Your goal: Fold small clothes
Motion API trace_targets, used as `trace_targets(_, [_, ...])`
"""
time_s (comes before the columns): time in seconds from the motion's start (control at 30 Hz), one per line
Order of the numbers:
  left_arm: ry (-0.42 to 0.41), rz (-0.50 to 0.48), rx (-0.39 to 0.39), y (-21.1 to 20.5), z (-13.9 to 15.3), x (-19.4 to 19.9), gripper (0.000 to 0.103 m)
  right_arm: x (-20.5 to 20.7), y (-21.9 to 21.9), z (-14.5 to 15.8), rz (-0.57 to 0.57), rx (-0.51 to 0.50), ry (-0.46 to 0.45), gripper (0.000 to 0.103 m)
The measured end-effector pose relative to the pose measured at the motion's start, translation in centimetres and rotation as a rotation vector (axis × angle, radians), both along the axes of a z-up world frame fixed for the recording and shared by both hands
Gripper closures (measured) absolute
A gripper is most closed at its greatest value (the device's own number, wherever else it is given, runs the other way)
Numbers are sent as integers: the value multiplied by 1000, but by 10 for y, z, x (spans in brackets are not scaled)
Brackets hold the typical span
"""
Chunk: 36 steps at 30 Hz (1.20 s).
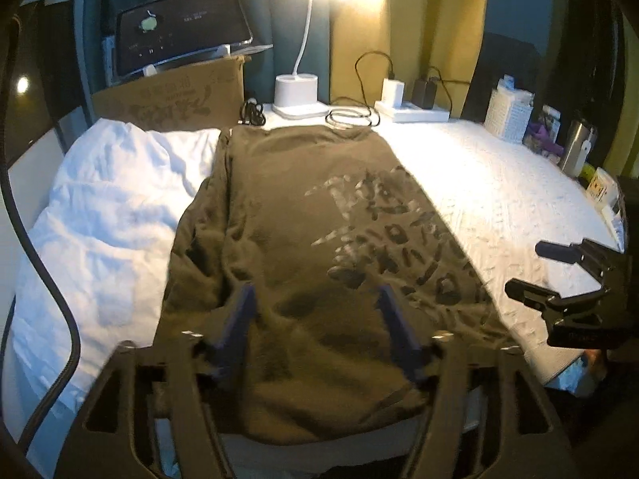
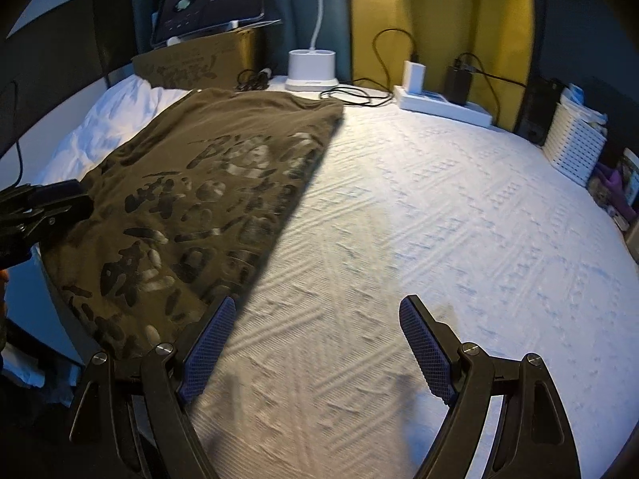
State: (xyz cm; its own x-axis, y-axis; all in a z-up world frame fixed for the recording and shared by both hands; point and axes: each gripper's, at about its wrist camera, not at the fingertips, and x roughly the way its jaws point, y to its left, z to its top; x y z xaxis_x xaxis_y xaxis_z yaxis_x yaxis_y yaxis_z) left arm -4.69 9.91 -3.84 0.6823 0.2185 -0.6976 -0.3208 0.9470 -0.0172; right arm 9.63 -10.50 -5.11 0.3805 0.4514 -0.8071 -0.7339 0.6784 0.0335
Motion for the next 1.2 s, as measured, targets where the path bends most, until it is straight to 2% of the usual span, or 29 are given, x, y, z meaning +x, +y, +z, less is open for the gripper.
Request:
trace_targets(0.23, [-9, -60, 2, -28, 7, 9, 33, 7, -31, 6, -62, 8, -15, 17])
trace_targets(0.37, [-10, -94, -26, -45, 6, 20, 30, 11, -51, 9, -105, 4, -26, 17])
trace_targets(0.53, [-39, -130, -20, -69, 13, 29, 26, 15, -72, 18, -149, 12, -49, 17])
trace_targets(0.67, [-80, -134, -12, -80, 25, 32, 18, 16, -88, 30, -178, 22, -78, 17])
trace_targets(0.97, [-145, -153, 32, -105, 53, 34, 17, 18, -118, 70, -230, 45, -176, 17])
trace_targets(1.2, [-234, -184, 87, -120, 79, 26, 15, 14, -135, 106, -258, 71, -264, 17])
